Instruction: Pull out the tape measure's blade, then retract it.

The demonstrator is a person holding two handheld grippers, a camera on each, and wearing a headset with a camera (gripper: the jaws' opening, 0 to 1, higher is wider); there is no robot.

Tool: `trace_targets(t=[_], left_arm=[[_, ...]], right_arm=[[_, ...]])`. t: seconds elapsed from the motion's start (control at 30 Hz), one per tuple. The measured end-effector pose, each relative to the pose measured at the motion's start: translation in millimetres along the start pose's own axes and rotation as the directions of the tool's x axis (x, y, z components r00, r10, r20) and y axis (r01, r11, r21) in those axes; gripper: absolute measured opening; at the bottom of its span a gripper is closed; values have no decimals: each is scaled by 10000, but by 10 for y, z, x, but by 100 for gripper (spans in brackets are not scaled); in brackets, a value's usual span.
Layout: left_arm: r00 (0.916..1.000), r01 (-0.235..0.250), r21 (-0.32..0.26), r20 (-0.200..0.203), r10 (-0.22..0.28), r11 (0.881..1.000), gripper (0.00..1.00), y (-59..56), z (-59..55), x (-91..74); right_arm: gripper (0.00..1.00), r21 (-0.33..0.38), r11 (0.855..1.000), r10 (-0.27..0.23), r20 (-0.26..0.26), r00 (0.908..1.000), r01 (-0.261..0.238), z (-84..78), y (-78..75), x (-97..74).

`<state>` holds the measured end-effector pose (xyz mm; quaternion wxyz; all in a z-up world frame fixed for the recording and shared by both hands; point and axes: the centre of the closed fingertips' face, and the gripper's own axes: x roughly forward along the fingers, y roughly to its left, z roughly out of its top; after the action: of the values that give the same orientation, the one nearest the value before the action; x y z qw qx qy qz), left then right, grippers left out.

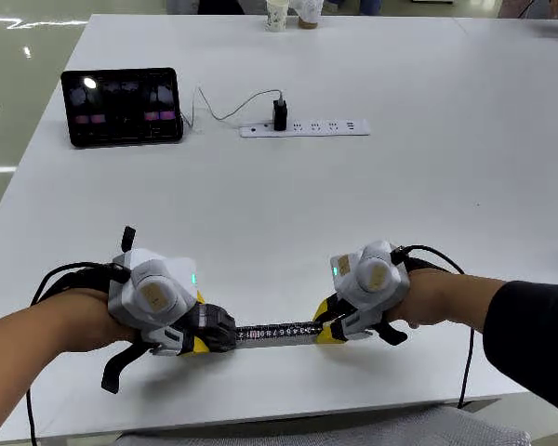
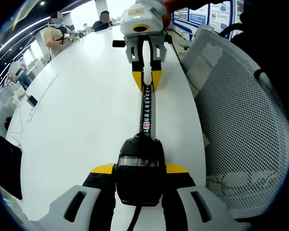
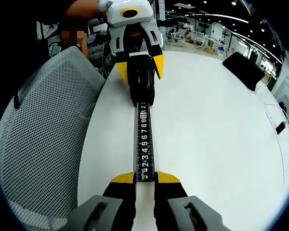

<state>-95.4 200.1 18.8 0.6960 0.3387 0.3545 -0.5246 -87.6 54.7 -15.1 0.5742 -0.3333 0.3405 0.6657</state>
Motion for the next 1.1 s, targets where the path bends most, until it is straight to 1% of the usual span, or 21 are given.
trace_targets(t=[0.27, 1.1], left_arm=[[10000, -8, -21, 10, 8, 10000, 31, 3, 1, 1], [10000, -14, -29, 39, 14, 10000, 31, 6, -4, 6]], right_arm=[[10, 51, 10000, 2, -39, 10000, -2, -38, -8, -45], [10, 234, 9997, -4, -120, 9999, 7, -155, -34, -113]])
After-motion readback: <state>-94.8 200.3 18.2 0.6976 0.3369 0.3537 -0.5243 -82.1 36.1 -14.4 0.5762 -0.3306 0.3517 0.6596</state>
